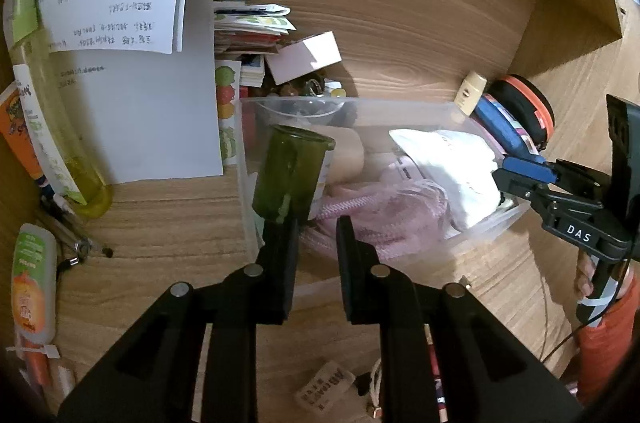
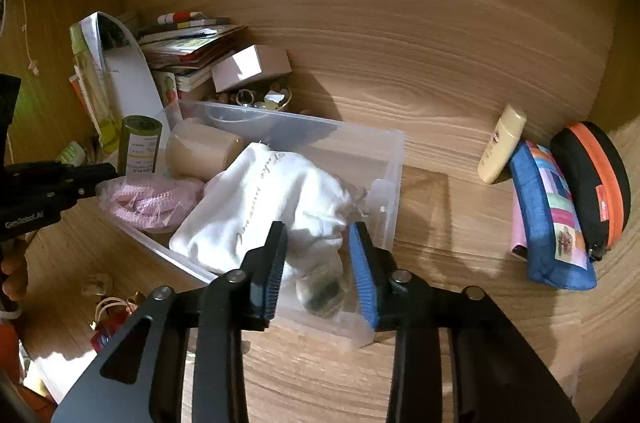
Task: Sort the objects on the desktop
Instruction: 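Open both tools to drop the shell and green packet into the bin, then withdraw both tools toward the eraser and the red pouch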
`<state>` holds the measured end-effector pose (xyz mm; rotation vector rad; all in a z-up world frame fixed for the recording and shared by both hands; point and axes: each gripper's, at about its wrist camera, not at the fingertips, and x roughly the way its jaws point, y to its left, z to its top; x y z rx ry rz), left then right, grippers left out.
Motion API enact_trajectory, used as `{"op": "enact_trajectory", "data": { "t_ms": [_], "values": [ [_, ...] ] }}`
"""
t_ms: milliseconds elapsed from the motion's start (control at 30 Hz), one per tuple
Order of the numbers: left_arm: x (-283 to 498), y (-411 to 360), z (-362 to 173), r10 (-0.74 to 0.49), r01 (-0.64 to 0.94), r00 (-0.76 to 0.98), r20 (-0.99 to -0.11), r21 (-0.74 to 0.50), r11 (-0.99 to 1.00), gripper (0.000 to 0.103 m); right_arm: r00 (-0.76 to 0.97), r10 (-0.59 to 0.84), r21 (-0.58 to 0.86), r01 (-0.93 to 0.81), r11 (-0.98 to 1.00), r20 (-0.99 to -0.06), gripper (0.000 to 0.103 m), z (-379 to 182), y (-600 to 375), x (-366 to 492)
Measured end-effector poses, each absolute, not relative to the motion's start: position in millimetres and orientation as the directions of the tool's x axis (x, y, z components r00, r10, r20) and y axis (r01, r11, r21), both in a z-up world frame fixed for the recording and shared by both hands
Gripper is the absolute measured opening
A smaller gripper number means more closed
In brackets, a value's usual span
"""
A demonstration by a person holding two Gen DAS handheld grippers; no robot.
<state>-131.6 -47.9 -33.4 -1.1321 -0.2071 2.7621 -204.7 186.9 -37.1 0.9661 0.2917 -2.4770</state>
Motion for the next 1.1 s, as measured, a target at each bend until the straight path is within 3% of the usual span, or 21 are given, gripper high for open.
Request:
{"op": "enact_trajectory", "data": {
  "t_ms": [100,267,367,533,833,1100],
  "values": [
    [-127,-47,-31,0.188,-0.088,-0.709,-0.679,-0.18,-0.98,0.017,-0.649,-0.343,-0.023,0.486,-0.874,-0.679,0.034,-36,189,-201],
    [-114,-46,-21,0.179,-0.087,-0.734,-0.655,-0.171,-0.982,0.029,-0.667,-0.357,-0.024,0.49,-0.872,-0.654,0.048,-28,189,-186],
    [-106,-46,-16,0.174,-0.087,-0.744,-0.645,-0.165,-0.982,0.032,-0.677,-0.367,-0.033,0.499,-0.866,-0.638,0.051,-23,186,-175],
    [-87,-47,-7,0.154,-0.077,-0.771,-0.617,-0.149,-0.986,0.046,-0.675,-0.399,-0.024,0.525,-0.851,-0.621,0.061,-18,182,-154],
    [-59,-52,-14,0.099,-0.043,-0.775,-0.624,-0.104,-0.994,0.068,-0.589,-0.49,0.016,0.629,-0.777,-0.642,0.061,-35,158,-109],
    [-42,-66,-42,0.04,0.018,-0.728,-0.684,-0.077,-0.997,0.071,-0.497,-0.526,0.048,0.694,-0.719,-0.69,0.061,-68,139,-82]
  ]
}}
